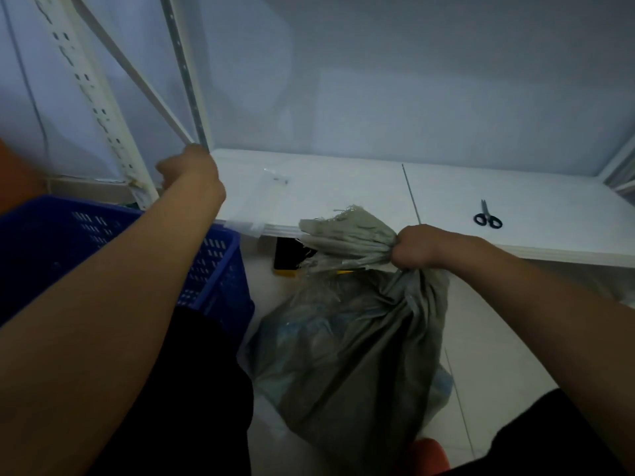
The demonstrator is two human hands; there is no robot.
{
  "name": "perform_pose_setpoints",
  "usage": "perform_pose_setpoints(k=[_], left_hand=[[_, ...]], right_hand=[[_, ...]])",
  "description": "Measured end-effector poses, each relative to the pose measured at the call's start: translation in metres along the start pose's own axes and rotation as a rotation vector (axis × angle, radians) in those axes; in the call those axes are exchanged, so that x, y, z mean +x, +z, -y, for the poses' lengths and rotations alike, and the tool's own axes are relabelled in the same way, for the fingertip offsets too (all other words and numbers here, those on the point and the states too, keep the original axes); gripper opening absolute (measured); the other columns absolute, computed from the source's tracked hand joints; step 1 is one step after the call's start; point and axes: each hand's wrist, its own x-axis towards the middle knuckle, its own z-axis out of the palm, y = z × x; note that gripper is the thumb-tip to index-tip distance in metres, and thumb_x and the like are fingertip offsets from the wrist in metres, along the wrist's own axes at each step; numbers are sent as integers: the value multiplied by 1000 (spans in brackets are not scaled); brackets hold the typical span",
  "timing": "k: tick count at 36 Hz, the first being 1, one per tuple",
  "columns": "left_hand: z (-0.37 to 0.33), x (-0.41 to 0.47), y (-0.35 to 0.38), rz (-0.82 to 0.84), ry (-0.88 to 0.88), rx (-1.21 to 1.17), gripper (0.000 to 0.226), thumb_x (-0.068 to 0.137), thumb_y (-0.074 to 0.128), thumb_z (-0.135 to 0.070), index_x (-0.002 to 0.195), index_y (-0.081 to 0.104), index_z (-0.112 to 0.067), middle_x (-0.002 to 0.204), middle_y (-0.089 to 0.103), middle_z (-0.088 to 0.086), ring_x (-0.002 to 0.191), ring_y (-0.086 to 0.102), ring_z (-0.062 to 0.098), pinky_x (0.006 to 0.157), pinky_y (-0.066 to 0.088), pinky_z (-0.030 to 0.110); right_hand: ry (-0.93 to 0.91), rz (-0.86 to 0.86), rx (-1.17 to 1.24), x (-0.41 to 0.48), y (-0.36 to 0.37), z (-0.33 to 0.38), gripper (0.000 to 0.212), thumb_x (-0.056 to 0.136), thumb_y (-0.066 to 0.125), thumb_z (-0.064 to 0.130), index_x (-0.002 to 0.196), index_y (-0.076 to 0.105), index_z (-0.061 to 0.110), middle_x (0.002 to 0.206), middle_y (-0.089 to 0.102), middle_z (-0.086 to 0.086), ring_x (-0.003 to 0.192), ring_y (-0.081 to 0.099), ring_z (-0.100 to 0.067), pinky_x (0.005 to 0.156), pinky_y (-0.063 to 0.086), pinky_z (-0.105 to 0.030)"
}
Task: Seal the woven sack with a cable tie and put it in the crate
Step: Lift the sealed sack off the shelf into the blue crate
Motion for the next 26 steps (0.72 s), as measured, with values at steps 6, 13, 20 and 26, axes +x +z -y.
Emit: perform_pose_setpoints(k=[6, 13, 20, 26], left_hand=[[-11, -63, 26, 428, 695, 51, 74, 79, 79, -27, 142, 40, -23, 139, 44, 1, 123, 45, 11, 89, 46, 8], [16, -143, 63, 1118, 1047, 991, 128, 62, 87, -52, 155, -1, -42, 163, 21, -6, 151, 15, 16, 121, -4, 52], [19, -133, 72, 1069, 907, 1104, 89, 65, 85, -32, 142, 40, -33, 134, 56, -4, 113, 56, 18, 95, 48, 34], [11, -131, 66, 713, 1305, 1076, 35, 74, 69, -20, 107, 66, -29, 109, 68, -2, 103, 62, 25, 88, 48, 37]], right_hand=[[-83, -69, 69, -4, -3, 13, 17, 89, 53, 22, 74, 53, 15, 81, 54, -4, 72, 51, -15, 56, 35, -27], [-322, -276, 169, -15, -6, 25, 24, 80, 68, 26, 102, 70, 18, 98, 68, -5, 95, 62, -26, 71, 44, -33], [-354, -439, 186, -19, -5, 27, 19, 81, 69, 32, 95, 60, 26, 90, 60, 5, 90, 61, -23, 71, 46, -34], [-300, -307, 356, -21, -8, 42, 25, 82, 73, 48, 94, 62, 29, 92, 63, 5, 85, 60, -15, 67, 45, -28]])
